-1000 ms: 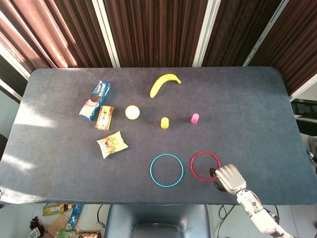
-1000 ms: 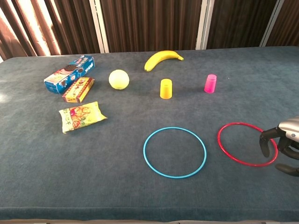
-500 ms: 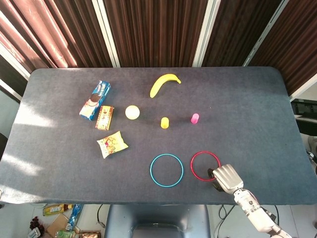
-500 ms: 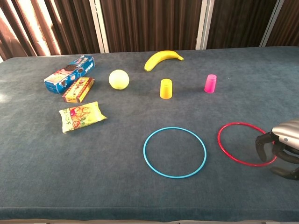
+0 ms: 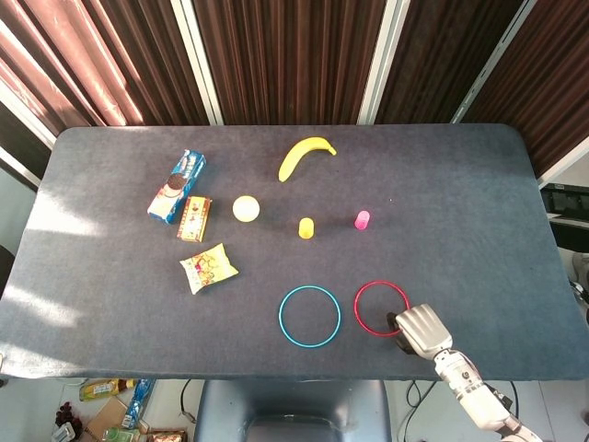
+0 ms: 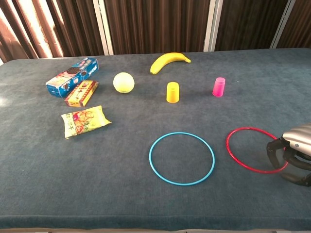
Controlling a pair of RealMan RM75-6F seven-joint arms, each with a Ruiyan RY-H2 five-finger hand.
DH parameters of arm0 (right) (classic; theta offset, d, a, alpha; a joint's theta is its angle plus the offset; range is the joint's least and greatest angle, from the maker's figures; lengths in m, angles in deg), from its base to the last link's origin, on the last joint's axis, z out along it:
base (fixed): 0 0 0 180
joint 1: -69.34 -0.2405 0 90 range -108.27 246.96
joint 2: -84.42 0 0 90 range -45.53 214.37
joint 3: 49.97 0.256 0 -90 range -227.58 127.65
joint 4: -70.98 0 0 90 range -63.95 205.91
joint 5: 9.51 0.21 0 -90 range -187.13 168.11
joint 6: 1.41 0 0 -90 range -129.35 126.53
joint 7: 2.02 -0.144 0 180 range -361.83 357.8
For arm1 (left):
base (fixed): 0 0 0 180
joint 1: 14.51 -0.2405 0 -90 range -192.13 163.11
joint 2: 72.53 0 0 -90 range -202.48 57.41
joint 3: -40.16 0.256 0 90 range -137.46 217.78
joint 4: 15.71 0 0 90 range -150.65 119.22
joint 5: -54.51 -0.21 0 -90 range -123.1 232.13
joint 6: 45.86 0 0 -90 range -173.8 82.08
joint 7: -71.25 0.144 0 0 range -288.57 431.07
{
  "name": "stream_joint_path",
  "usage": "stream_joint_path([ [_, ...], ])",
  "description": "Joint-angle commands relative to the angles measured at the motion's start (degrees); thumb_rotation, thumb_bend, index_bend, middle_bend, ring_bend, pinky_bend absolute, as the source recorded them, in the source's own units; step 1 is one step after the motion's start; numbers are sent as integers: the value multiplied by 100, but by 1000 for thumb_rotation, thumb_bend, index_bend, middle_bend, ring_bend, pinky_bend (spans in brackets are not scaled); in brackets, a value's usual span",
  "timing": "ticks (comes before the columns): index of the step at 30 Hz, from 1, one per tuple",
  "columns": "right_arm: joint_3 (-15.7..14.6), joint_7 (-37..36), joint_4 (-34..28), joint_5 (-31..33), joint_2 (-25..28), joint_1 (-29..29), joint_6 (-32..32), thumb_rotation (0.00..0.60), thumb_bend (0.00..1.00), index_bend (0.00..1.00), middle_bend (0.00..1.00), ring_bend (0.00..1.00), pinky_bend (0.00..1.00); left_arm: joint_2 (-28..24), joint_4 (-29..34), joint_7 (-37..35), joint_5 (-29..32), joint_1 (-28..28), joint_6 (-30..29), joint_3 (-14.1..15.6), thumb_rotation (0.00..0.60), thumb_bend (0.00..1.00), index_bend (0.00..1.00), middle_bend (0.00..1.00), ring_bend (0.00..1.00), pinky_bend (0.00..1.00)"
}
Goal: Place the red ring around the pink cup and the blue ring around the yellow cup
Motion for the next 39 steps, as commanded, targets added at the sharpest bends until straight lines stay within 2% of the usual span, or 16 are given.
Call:
stream_joint_path([
  [1, -8, 6, 11, 10, -5, -2, 0, 600, 450, 660, 995, 1000, 1000, 2, -4, -1, 0, -2, -1, 0, 600, 421, 17, 0, 0, 131],
  [11, -24, 34, 56, 45, -26, 0, 48, 600, 491, 715, 998, 1000, 1000, 8, -15, -2, -6, -3, 12, 6, 600, 420, 18, 0, 0, 132],
  [24, 48, -4, 35, 58, -44, -10, 195, 600, 543, 860, 999, 1000, 1000, 14, -23, -2, -8, -3, 38, 16, 600, 419, 18, 0, 0, 133],
  [31, 381, -138, -103, 65, -77, -207, 307, 600, 547, 906, 999, 1000, 1000, 12, -5, 35, -33, 3, 38, 24, 600, 420, 18, 0, 0, 132],
  [35, 786, -186, -57, 304, -211, -513, 127, 600, 549, 915, 998, 1000, 1000, 10, 6, 60, -43, 1, 35, 32, 600, 420, 18, 0, 0, 132],
  [39, 1181, -137, 286, 632, -482, -893, -178, 600, 549, 915, 999, 1000, 1000, 9, 13, 78, -43, 4, 46, 36, 600, 420, 18, 0, 0, 132],
])
